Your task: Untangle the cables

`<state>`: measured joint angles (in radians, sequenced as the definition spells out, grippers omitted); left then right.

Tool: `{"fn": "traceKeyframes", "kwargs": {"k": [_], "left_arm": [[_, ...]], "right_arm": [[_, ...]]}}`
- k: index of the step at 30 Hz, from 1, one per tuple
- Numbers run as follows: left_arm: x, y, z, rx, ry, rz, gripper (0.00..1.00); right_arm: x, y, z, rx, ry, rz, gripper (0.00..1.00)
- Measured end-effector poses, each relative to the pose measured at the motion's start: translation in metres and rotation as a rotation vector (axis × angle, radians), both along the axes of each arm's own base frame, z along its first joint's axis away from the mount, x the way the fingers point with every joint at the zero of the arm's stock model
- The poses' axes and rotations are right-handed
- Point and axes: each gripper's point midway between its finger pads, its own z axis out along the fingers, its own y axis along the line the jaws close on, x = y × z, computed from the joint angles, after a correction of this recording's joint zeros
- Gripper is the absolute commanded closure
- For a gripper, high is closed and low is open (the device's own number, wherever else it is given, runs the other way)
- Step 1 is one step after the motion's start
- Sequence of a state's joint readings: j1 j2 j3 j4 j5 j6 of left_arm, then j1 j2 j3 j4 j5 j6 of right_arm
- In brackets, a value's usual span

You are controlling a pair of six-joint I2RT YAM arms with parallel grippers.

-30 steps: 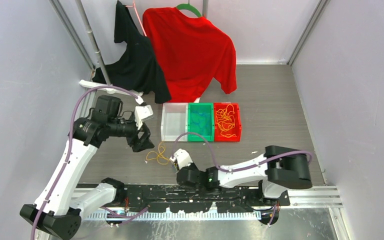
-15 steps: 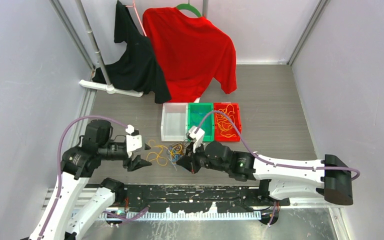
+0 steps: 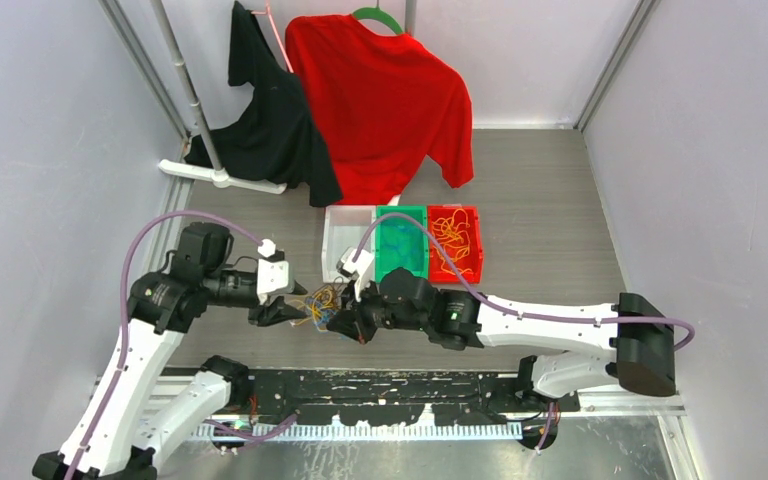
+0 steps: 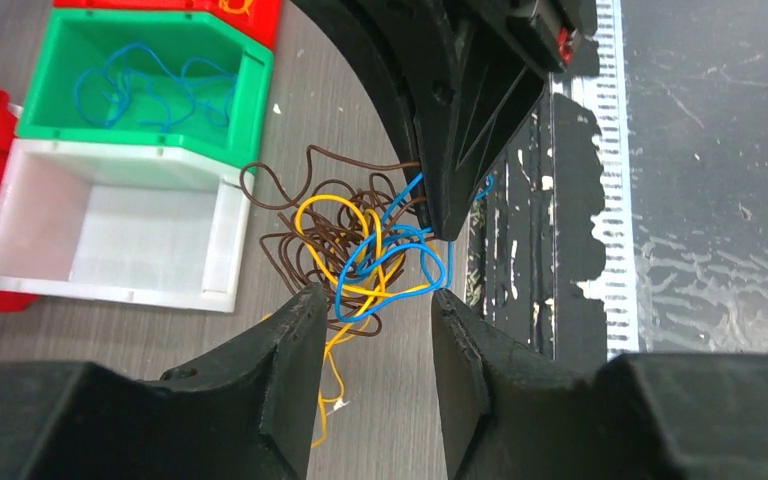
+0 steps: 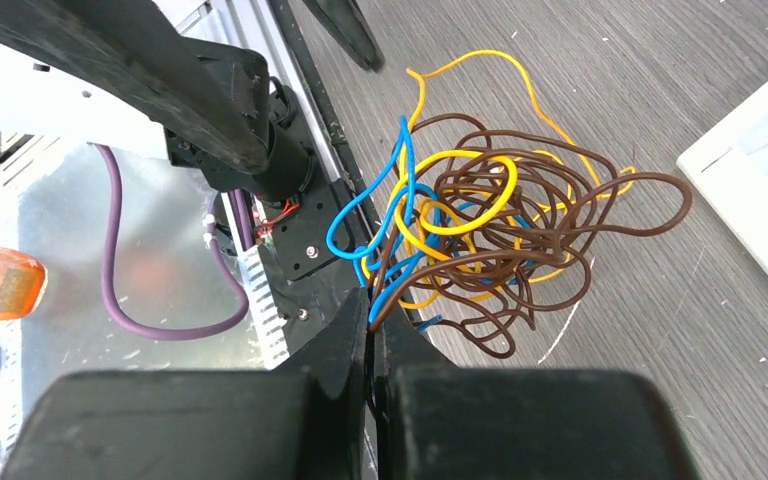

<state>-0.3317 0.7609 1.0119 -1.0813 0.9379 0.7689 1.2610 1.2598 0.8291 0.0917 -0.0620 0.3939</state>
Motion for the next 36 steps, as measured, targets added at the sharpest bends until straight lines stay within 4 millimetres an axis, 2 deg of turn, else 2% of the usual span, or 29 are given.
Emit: {"fn": "traceKeyframes", "kwargs": {"k": [9,19,24,29,34,36], "left_arm": [[0.003,0.004,-0.016,0.042,0.014,0.007,0.61],[0.016,0.003,-0.021,0.057,0.007,0.026,0.64],[0.018,0.002,-0.029,0.068,0.042,0.025,0.72],[0.018,0.002,-0.033,0.076,0.066,0.021,0.77],[0.018,0.001,-0.033,0.074,0.068,0.023,0.97],[0.019,0.001,-0.033,0.074,0.068,0.026,1.00]], "right_arm": [[-0.002,0.005,0.005,0.001,-0.011,0.025,0.99],[-0.004,0.007,0.003,-0.005,-0.007,0.043,0.99],[-0.004,0.008,0.001,-0.010,-0.005,0.044,0.99],[-0.004,0.009,0.001,-0.010,-0.005,0.044,0.99],[-0.003,0.010,0.001,-0.005,-0.006,0.044,0.99],[-0.003,0.011,0.002,0.001,-0.006,0.043,0.98]]}}
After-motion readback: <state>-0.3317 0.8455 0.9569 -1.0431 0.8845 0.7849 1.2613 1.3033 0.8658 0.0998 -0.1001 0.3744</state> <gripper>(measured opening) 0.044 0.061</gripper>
